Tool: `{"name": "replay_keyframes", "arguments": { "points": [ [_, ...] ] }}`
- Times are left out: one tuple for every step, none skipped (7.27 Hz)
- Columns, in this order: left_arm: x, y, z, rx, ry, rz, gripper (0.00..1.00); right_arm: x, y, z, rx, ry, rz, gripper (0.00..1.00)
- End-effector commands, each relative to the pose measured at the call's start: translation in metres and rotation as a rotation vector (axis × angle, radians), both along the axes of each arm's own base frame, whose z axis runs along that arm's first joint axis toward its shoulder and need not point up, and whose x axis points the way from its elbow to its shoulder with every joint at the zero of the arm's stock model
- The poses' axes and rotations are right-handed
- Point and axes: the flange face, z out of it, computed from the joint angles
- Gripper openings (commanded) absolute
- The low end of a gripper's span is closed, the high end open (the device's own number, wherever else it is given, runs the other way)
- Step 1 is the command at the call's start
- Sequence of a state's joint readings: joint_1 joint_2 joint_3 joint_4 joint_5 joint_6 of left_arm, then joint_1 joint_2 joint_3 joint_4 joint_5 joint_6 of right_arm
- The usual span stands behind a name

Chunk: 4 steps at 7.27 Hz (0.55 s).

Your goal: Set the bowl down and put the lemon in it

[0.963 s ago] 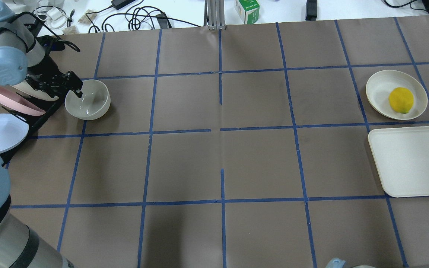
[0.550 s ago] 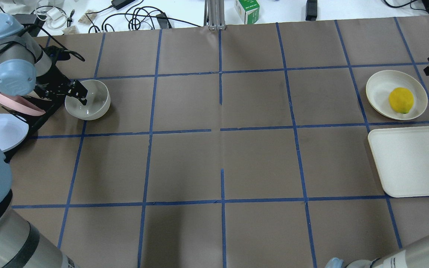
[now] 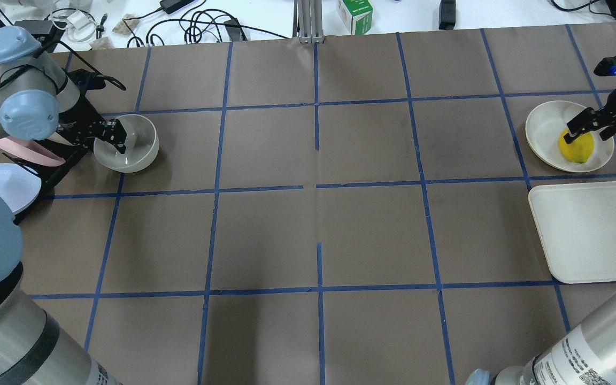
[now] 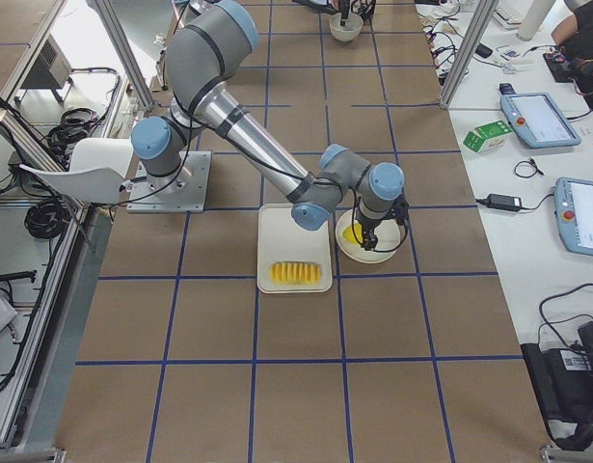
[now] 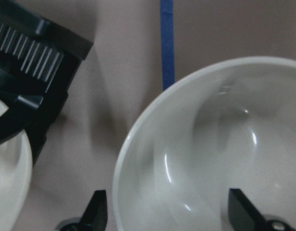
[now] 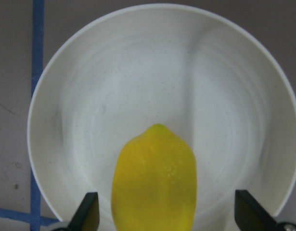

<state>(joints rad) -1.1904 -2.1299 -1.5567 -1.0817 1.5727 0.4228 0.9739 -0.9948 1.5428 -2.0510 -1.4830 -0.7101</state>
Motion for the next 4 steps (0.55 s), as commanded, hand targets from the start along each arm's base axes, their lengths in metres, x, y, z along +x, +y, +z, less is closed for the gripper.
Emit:
{"name": "replay_keyframes", "arguments": {
  "points": [
    [0.000, -0.001, 0.001, -0.002, -0.001, 0.002, 0.00, 0.004, 0.006, -0.017, 0.013, -0.009, -0.012, 0.98],
    [0.000, -0.001, 0.003, -0.005, -0.002, 0.007, 0.00, 0.004, 0.005, -0.017, 0.013, -0.007, -0.010, 0.95],
    [-0.001, -0.001, 0.009, -0.014, -0.003, 0.009, 0.00, 0.004, 0.006, -0.016, 0.012, -0.005, -0.009, 0.79],
    [-0.004, -0.001, 0.016, -0.031, 0.011, 0.008, 0.00, 0.004, 0.006, -0.016, 0.012, -0.005, -0.009, 0.45]
  ]
}}
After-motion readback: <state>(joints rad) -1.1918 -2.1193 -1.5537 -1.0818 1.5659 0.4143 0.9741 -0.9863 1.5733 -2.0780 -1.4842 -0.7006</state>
